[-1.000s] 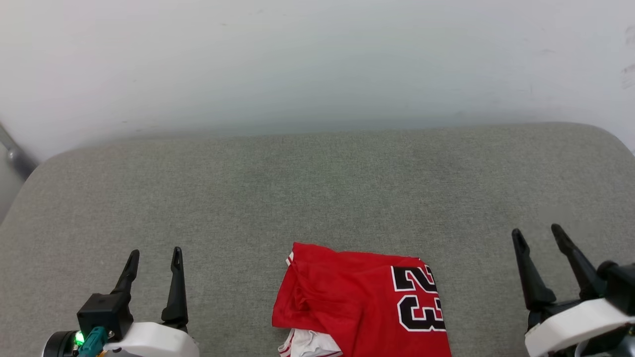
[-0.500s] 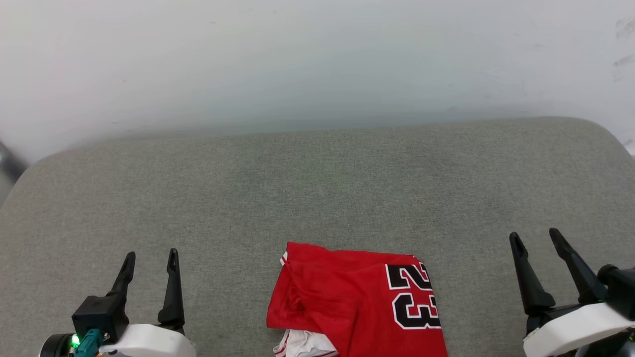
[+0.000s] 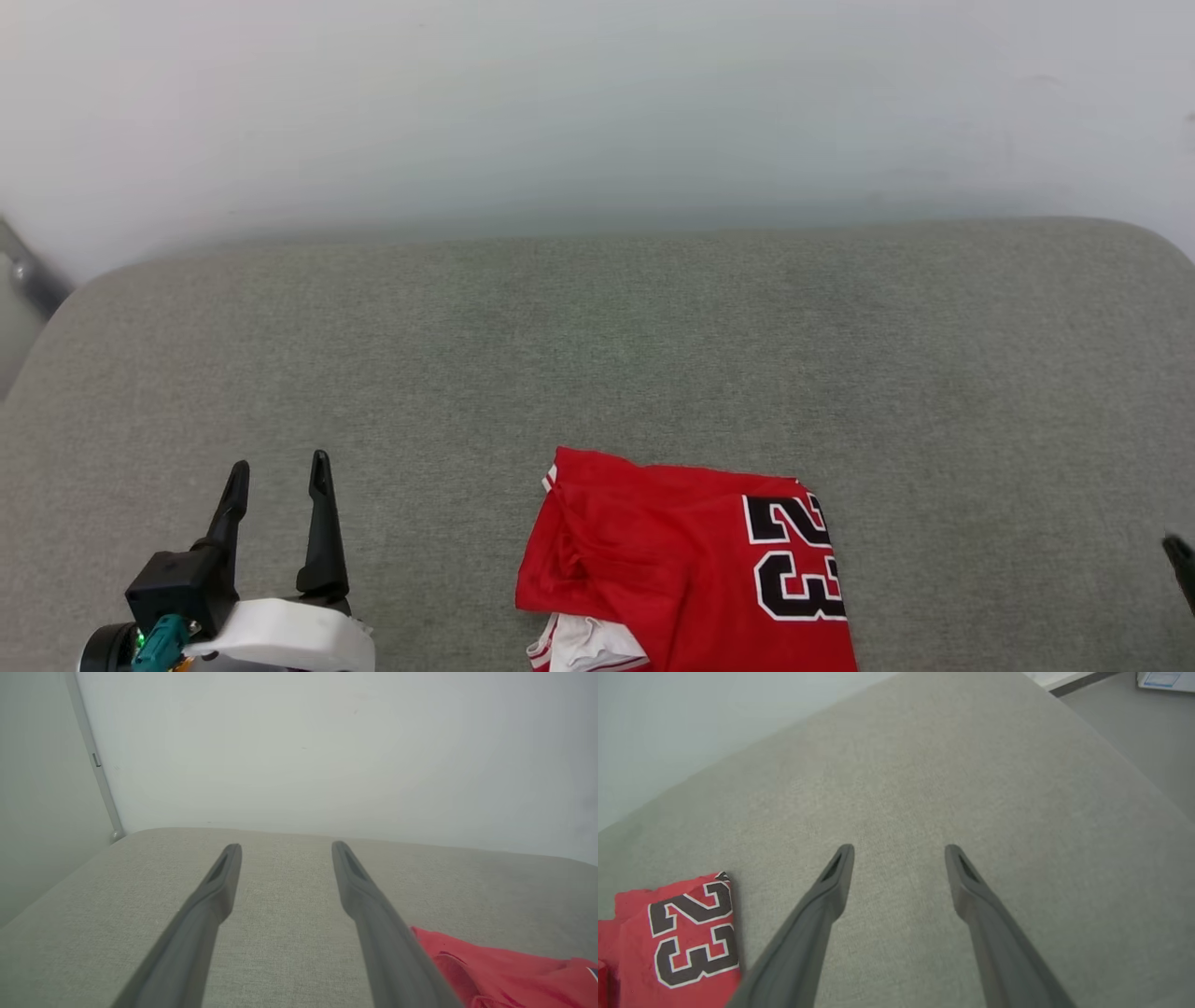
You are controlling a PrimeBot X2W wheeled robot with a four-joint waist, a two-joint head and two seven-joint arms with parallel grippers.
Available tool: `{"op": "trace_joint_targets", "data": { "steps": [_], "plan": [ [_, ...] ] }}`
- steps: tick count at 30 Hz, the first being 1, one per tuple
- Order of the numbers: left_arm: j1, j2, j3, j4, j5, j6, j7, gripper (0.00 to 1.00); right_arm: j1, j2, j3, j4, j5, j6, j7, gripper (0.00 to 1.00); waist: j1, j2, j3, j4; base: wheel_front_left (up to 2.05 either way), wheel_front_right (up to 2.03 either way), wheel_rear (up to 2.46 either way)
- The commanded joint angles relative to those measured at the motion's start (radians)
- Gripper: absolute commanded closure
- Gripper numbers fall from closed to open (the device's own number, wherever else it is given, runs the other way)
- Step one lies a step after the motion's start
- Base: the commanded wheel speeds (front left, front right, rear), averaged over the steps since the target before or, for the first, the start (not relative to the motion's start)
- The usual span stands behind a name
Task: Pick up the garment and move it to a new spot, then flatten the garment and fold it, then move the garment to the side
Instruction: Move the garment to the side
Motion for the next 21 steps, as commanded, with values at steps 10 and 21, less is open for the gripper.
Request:
{"op": "trace_joint_targets", "data": {
  "steps": [10, 21],
  "plan": [
    [-0.022, -0.066, 0.034, 0.019, 0.065, -0.056, -0.006, 0.0, -0.121, 0.133, -0.19, 0.245, 0.201, 0.0, 0.5, 0.0, 0.0, -0.0001, 0.026, 0.081, 0.0, 0.0, 0.0],
    [-0.069, -0.106, 0.052, 0.058, 0.105, -0.114, -0.006, 0.0, -0.361, 0.154, -0.052, 0.68, 0.564, 0.0, 0.565, 0.0, 0.0, -0.0001, 0.081, 0.143, 0.0, 0.0, 0.0]
  ]
}}
